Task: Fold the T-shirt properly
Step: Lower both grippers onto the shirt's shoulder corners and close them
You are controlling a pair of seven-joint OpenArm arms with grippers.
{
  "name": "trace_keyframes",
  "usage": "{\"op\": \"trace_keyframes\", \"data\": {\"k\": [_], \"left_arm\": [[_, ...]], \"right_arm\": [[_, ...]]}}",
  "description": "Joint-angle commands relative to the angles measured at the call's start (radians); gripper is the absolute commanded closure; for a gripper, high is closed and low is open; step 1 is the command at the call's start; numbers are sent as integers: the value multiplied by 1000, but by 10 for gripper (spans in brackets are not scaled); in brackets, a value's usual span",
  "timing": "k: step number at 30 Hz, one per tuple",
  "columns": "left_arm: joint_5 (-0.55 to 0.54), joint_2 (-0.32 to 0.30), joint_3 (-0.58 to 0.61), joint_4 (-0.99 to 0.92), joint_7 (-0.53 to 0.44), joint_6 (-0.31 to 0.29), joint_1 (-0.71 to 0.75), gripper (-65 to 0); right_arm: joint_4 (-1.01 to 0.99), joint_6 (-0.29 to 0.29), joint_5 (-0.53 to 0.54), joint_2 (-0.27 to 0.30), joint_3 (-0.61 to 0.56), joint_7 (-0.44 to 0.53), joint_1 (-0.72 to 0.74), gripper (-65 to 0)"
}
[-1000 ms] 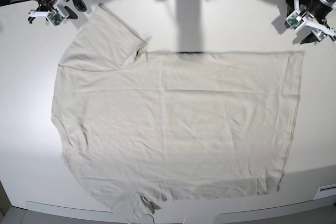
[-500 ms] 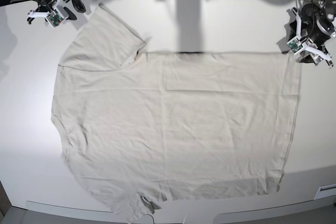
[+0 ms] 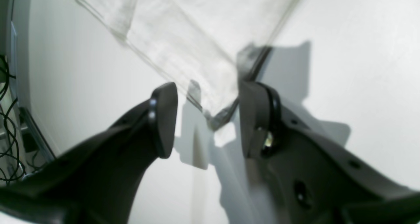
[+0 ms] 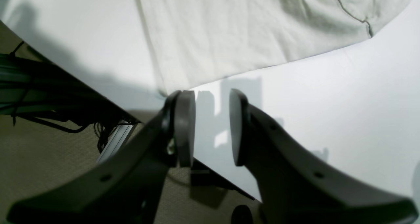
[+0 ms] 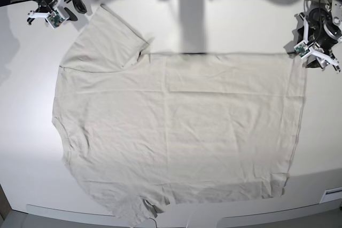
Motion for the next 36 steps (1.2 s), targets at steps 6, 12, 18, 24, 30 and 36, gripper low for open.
{"op": "trace_keyframes", "data": {"k": [6, 12, 18, 24, 30, 36], "left_arm": [[5, -11, -4, -5, -21, -5, -31, -291], [2, -11, -4, -50, -22, -5, -67, -291], [2, -11, -4, -102, -23, -2, -91, -272], [-14, -11, -4, -102, -21, -2, -90, -30], [-136, -10, -4, -102, 52, -2, -74, 0], [-243, 20, -4, -102, 102, -2, -72, 0]], "right_arm": [[18, -1, 5, 11, 6, 15, -8, -184], [18, -1, 5, 11, 6, 16, -8, -184], [18, -1, 5, 11, 6, 16, -8, -184], [18, -1, 5, 11, 6, 16, -8, -184], [18, -1, 5, 12, 6, 32, -7, -184], [19, 5, -277, 28, 5, 37, 10, -191]]}}
